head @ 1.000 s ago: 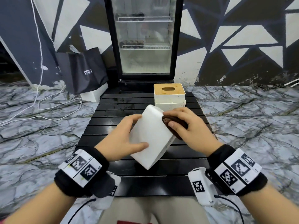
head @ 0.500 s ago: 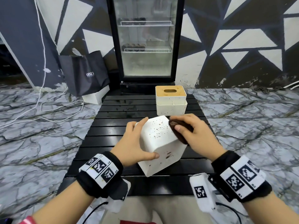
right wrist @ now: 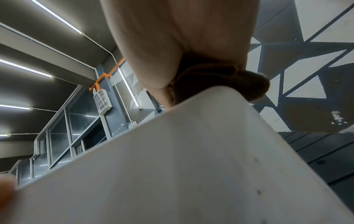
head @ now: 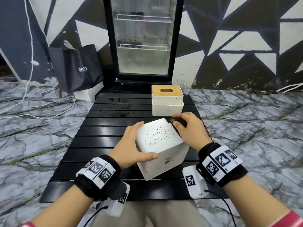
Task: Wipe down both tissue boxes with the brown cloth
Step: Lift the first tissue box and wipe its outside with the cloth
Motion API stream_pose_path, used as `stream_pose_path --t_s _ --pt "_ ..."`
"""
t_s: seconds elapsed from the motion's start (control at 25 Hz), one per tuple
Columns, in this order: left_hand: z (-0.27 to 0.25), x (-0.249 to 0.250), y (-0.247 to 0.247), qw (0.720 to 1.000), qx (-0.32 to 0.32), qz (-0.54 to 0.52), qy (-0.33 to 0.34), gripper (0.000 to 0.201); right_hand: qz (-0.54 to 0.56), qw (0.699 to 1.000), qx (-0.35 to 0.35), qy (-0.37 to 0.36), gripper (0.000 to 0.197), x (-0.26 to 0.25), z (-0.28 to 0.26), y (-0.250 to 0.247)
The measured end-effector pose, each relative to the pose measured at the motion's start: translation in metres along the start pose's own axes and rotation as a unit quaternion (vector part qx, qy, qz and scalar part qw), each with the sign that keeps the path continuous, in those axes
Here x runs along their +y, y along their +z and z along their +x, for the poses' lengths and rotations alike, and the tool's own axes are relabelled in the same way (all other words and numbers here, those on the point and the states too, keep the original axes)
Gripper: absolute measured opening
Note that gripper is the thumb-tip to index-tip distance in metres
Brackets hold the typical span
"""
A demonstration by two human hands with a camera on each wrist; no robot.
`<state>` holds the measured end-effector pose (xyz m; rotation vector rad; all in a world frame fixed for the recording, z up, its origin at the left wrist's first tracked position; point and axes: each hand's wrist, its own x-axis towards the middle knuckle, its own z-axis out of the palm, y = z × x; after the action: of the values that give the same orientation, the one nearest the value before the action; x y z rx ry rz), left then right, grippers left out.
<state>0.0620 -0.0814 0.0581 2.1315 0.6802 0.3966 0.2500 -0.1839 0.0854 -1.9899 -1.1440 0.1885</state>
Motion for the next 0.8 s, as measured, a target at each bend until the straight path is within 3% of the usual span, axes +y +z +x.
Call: stream_pose_path --t_s 0.24,0.48,0.8 --pt "0.003 -0.005 0.004 1.0 0.014 -0.006 0.025 0.11 -0.01 0.997 0.053 -0.047 0.032 0.019 -0.034 0.004" --pt "0.006 -0.007 0.002 0.999 0.007 -0.007 0.031 0.115 -0.004 1.0 -0.003 -0.009 0.03 0.012 -0.004 0.004" --pt "0.006 -0.007 0.003 0.999 0.012 -0.006 0.034 0.116 0.022 0.998 0.029 -0.043 0.031 0.022 -0.038 -0.004"
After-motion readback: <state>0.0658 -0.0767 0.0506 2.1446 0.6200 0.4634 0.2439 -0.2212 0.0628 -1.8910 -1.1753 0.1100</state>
